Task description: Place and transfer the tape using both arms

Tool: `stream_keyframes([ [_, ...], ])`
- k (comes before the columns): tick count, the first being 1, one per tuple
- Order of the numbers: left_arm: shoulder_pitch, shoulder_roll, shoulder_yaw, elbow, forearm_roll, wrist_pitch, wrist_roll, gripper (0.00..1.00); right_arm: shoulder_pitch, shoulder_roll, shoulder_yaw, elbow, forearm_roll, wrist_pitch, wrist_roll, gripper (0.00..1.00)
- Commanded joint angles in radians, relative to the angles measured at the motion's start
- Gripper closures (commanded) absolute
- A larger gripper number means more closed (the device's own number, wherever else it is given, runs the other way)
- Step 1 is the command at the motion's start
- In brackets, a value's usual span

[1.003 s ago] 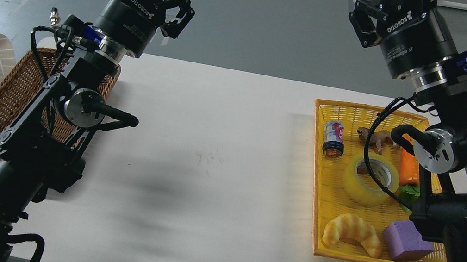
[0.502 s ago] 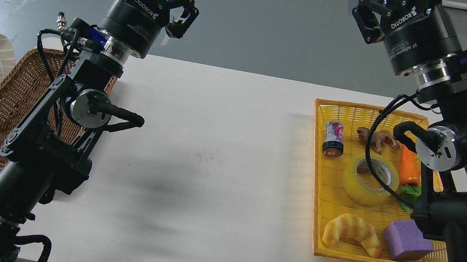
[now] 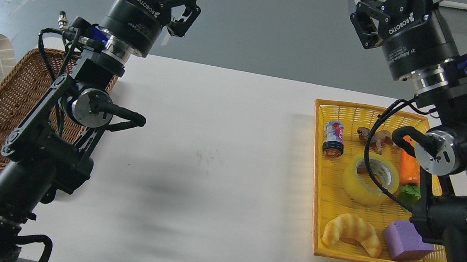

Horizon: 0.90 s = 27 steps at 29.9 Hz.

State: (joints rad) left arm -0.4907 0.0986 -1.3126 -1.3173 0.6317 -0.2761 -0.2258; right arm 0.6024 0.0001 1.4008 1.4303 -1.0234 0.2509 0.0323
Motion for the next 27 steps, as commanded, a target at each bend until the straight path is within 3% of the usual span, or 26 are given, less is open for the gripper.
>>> stream_keyframes([
  [1, -0.002, 0.003, 0.001, -0.002, 0.000, 0.000, 0.003, 0.02, 0.004, 0.000, 0.000, -0.001, 0.000, 0.001, 0.000, 0.00],
  [27, 0.000, 0.007, 0.003, -0.003, 0.000, -0.005, 0.009, 0.02, -0.023, 0.000, 0.001, 0.041, 0.000, 0.033, 0.009, 0.00],
])
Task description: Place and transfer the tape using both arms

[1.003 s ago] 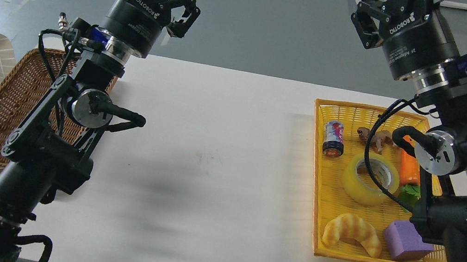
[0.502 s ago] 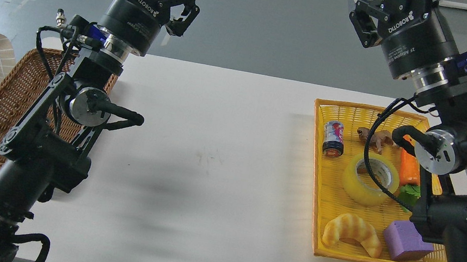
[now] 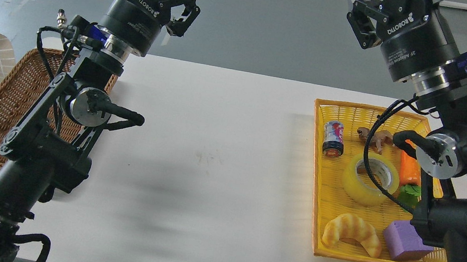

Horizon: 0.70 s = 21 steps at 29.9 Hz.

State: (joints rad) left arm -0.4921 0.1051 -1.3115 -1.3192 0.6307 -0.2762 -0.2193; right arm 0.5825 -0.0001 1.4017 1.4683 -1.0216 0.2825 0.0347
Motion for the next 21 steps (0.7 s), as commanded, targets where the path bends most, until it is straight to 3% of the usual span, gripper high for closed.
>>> stream_keyframes([
  [1, 0.001, 0.004, 0.001, -0.002, 0.003, -0.006, 0.003, 0.02, -0.003, 0.000, 0.000, 0.010, -0.002, 0.001, 0.010, 0.00],
  [13, 0.003, 0.011, 0.003, -0.003, 0.003, -0.006, 0.003, 0.02, 0.005, 0.000, -0.039, 0.043, -0.084, 0.006, 0.025, 0.00],
  [21, 0.006, 0.016, 0.005, -0.003, 0.010, -0.008, 0.002, 0.02, 0.054, -0.335, -0.234, 0.040, -0.257, 0.014, 0.045, 0.00],
])
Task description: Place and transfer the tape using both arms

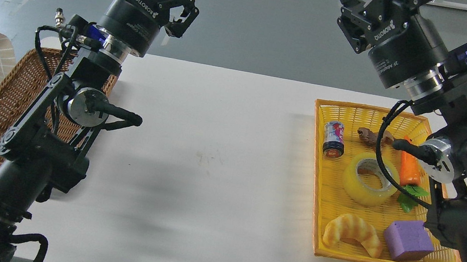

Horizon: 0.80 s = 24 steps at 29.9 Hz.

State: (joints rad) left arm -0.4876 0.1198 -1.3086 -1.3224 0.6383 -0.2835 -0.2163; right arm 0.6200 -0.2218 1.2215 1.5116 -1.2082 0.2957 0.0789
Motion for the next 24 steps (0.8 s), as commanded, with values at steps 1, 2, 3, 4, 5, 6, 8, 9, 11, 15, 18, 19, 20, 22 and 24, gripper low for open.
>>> stream_keyframes([
  [1, 0.001, 0.001, 0.002, 0.000, 0.004, 0.000, -0.001, 0.02, 0.017, -0.129, -0.060, -0.005, -0.091, 0.000, 0.001, 0.00],
  [2, 0.003, 0.001, 0.003, 0.000, 0.004, 0.000, -0.001, 0.02, 0.018, -0.146, -0.065, -0.008, -0.111, 0.000, 0.001, 0.00],
  [3, 0.003, 0.001, 0.005, 0.000, 0.004, -0.002, -0.001, 0.02, 0.015, -0.187, -0.073, -0.011, -0.164, 0.005, -0.001, 0.00],
  [4, 0.006, 0.001, 0.005, 0.000, 0.006, -0.002, -0.003, 0.02, 0.004, -0.241, -0.083, -0.013, -0.236, 0.022, 0.001, 0.00],
  [5, 0.006, 0.001, 0.005, 0.000, 0.006, -0.002, -0.003, 0.02, -0.002, -0.272, -0.092, -0.014, -0.281, 0.037, 0.001, 0.00],
  [6, 0.007, 0.001, 0.005, 0.000, 0.006, -0.002, -0.005, 0.02, -0.002, -0.325, -0.115, -0.019, -0.371, 0.072, 0.002, 0.00],
  [8, 0.009, 0.000, 0.005, 0.000, 0.006, -0.002, -0.009, 0.02, -0.003, -0.358, -0.143, -0.024, -0.463, 0.095, 0.004, 0.00],
  [9, 0.011, 0.000, 0.003, 0.000, 0.006, -0.003, -0.011, 0.02, -0.008, -0.379, -0.169, -0.037, -0.553, 0.099, 0.007, 0.00],
  [11, 0.011, 0.000, 0.005, -0.001, 0.006, -0.003, -0.011, 0.02, -0.022, -0.390, -0.181, -0.073, -0.674, 0.100, 0.030, 0.00],
  [15, 0.012, 0.000, 0.006, -0.001, 0.006, -0.005, -0.011, 0.02, -0.042, -0.395, -0.188, -0.148, -0.735, 0.106, 0.078, 0.00],
  [18, 0.012, -0.003, 0.008, -0.001, 0.006, -0.005, -0.011, 0.02, -0.074, -0.412, -0.191, -0.217, -0.734, 0.106, 0.084, 0.00],
  [19, 0.012, -0.003, 0.008, -0.001, 0.006, -0.005, -0.011, 0.02, -0.075, -0.410, -0.194, -0.229, -0.735, 0.106, 0.088, 0.00],
  [20, 0.012, -0.003, 0.008, -0.001, 0.006, -0.005, -0.011, 0.02, -0.075, -0.410, -0.203, -0.244, -0.735, 0.106, 0.097, 0.00],
  [22, 0.014, -0.003, 0.009, -0.003, 0.006, -0.006, -0.011, 0.02, -0.069, -0.413, -0.241, -0.284, -0.735, 0.108, 0.113, 0.00],
  [24, 0.015, 0.000, 0.009, -0.003, 0.006, -0.008, -0.011, 0.02, -0.063, -0.413, -0.273, -0.330, -0.735, 0.108, 0.114, 0.00],
])
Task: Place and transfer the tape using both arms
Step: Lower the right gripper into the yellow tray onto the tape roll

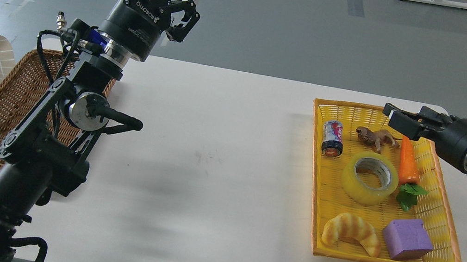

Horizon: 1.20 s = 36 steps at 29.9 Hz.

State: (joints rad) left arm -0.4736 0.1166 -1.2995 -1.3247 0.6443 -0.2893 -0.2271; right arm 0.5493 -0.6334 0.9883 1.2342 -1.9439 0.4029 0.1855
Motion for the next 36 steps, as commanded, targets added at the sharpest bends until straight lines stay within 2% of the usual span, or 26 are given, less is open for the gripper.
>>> stream_keyframes([
  [1, 0.001, 0.003, 0.000, -0.001, 0.000, -0.002, 0.000, 0.02, 0.004, -0.002, -0.042, -0.062, -0.001, 0.001, 0.008, 0.00],
  [7, 0.010, 0.009, 0.000, -0.013, 0.000, -0.002, 0.000, 0.02, 0.003, 0.034, -0.046, -0.114, -0.004, -0.001, -0.001, 0.00],
  [12, 0.017, 0.020, 0.000, -0.016, 0.000, -0.004, 0.000, 0.02, -0.012, 0.054, -0.051, -0.125, 0.002, 0.002, -0.052, 0.00],
  [20, 0.018, 0.025, 0.000, -0.018, 0.000, -0.016, -0.003, 0.02, -0.031, 0.052, -0.132, -0.116, -0.006, 0.008, -0.051, 0.00],
  [28, 0.026, 0.029, 0.000, -0.018, 0.000, -0.039, -0.024, 0.02, -0.035, 0.058, -0.137, -0.111, -0.006, 0.010, -0.051, 0.02],
  [36, 0.032, 0.023, 0.000, -0.024, 0.000, -0.044, -0.024, 0.02, -0.032, 0.058, -0.137, -0.111, -0.007, 0.010, -0.051, 0.03],
])
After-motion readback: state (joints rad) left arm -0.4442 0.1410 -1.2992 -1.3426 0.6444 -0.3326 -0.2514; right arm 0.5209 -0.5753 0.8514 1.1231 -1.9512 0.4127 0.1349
